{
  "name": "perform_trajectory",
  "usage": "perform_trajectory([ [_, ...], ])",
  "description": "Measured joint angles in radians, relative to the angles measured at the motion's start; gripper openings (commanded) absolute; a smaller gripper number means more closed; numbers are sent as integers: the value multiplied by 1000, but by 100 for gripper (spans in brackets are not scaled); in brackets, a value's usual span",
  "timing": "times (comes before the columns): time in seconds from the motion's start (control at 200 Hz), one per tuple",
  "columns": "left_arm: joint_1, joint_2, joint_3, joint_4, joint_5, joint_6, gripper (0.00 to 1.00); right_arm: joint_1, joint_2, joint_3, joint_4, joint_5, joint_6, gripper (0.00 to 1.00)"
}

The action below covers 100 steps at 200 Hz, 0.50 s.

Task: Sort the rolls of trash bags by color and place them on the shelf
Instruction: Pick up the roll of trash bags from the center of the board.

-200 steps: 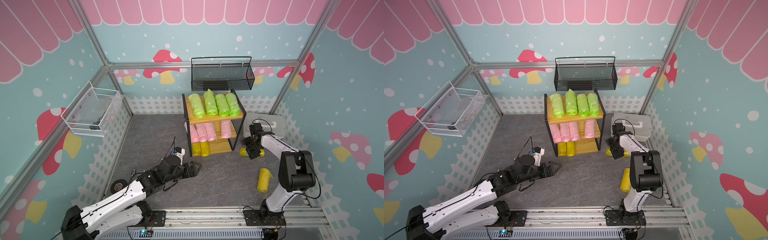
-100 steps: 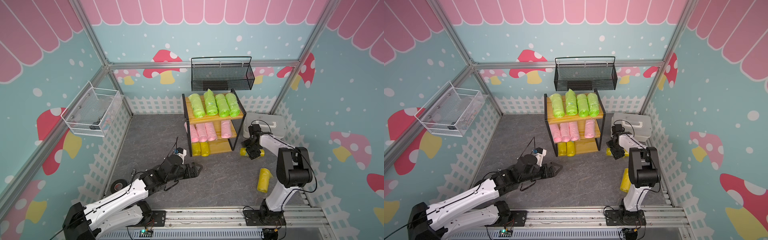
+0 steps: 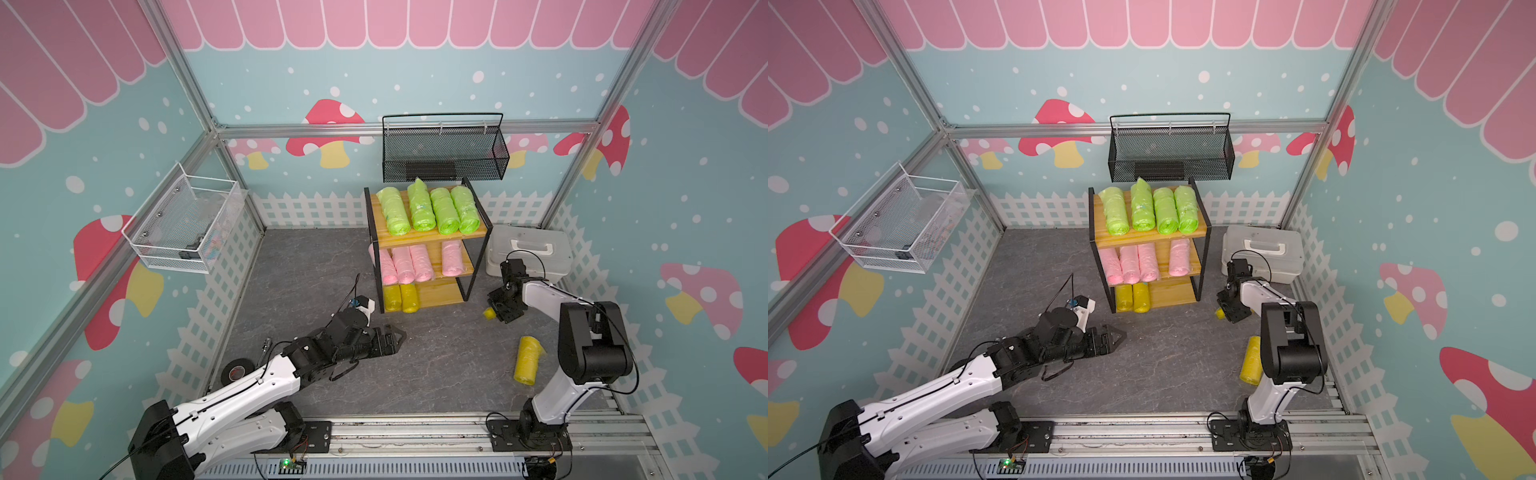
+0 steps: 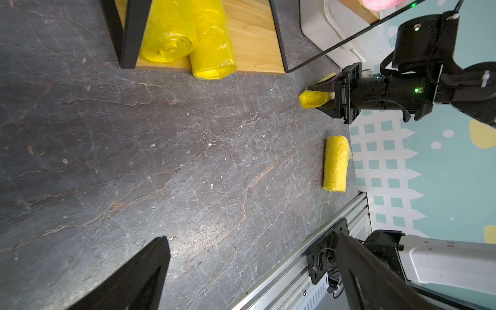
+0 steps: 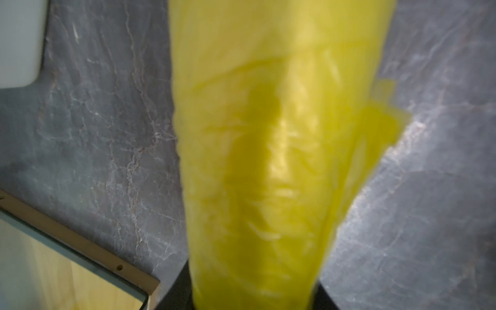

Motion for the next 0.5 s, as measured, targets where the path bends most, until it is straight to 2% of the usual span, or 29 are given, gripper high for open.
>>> perform_trajectory([
  [0.15,0,0,3,0,10,0,99,0,-135,-101,-38,46,-35,0],
  [0.345,0,-7,6,0,24,0,99,-5,-337,-106,-91,61,-218,0],
  [0.5,0,-18,18,-2,29,0,99,-6,-444,-76,-124,-35,-393,0],
])
